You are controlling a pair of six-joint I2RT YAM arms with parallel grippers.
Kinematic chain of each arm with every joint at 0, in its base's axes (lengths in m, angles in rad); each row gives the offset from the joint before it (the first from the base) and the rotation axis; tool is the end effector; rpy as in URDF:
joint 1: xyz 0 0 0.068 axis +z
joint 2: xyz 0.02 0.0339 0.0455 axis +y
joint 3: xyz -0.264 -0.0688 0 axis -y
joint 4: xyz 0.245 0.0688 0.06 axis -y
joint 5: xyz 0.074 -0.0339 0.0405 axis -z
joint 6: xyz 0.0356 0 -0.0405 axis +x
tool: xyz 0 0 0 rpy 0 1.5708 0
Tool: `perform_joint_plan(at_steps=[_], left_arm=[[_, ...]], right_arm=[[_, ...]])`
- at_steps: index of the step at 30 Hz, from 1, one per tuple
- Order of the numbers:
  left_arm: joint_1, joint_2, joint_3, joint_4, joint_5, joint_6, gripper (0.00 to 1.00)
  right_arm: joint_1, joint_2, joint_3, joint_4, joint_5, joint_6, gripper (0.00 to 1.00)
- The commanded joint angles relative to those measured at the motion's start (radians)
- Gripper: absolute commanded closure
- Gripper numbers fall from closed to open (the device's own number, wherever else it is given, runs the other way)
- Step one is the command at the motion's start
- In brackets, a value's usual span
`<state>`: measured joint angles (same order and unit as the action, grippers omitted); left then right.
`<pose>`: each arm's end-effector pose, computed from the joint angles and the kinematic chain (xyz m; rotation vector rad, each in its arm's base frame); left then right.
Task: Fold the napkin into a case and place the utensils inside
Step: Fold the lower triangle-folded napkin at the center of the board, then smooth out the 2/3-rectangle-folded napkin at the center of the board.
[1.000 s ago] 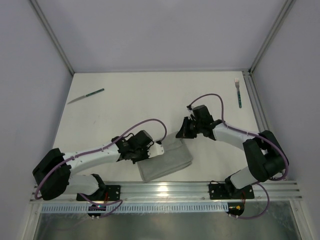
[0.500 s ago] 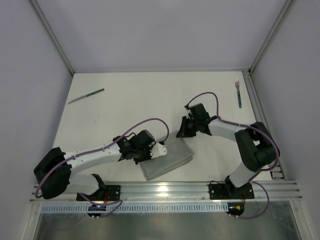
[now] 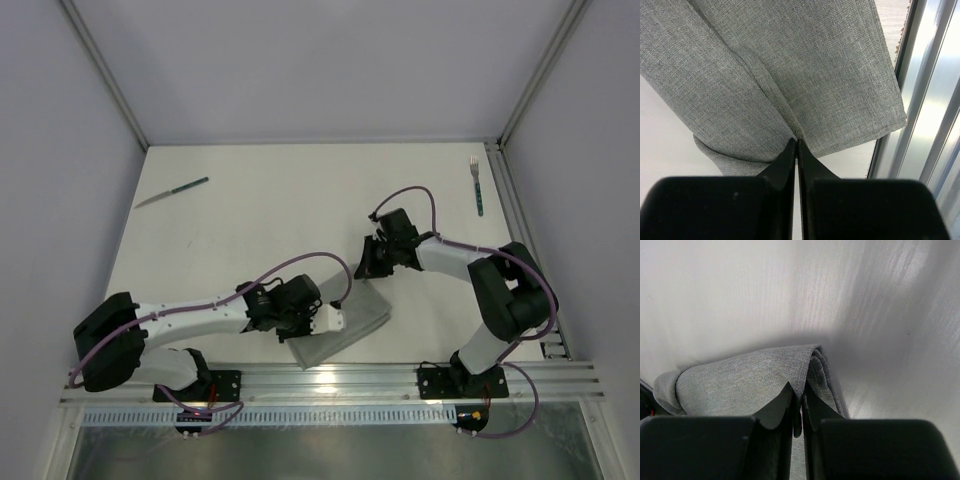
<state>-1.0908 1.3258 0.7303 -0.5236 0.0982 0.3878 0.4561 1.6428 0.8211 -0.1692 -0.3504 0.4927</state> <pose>0.1078 -0.2147 0.1834 1.8626 1.9970 -0.3420 0.2717 0.1469 0.1484 -0.0923 2.6771 0.7858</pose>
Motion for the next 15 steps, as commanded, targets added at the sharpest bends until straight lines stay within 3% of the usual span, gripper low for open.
perform_joint_plan(at_steps=[1, 3, 4, 6, 8, 15], left_arm=[[-0.001, -0.002, -0.002, 0.030, 0.020, -0.035, 1.00], [-0.001, 0.004, 0.014, 0.031, 0.044, -0.038, 1.00], [-0.001, 0.012, 0.014, 0.031, 0.047, -0.038, 0.99], [-0.001, 0.016, 0.000, 0.042, 0.037, -0.033, 0.99], [-0.001, 0.012, -0.019, 0.059, 0.034, -0.024, 0.97], [-0.001, 0.021, -0.043, 0.086, 0.037, 0.014, 0.91]], right_arm=[[-0.007, -0.034, 0.041, -0.035, 0.033, -0.022, 0.87], [-0.007, -0.038, 0.049, -0.053, 0.036, -0.031, 0.77], [-0.008, -0.043, 0.058, -0.082, 0.040, -0.037, 0.64], [-0.007, -0.081, 0.067, -0.114, 0.062, -0.051, 0.56], [-0.007, -0.142, 0.082, -0.162, 0.085, -0.068, 0.51], [0.027, -0.270, 0.107, -0.302, 0.290, -0.092, 0.49]])
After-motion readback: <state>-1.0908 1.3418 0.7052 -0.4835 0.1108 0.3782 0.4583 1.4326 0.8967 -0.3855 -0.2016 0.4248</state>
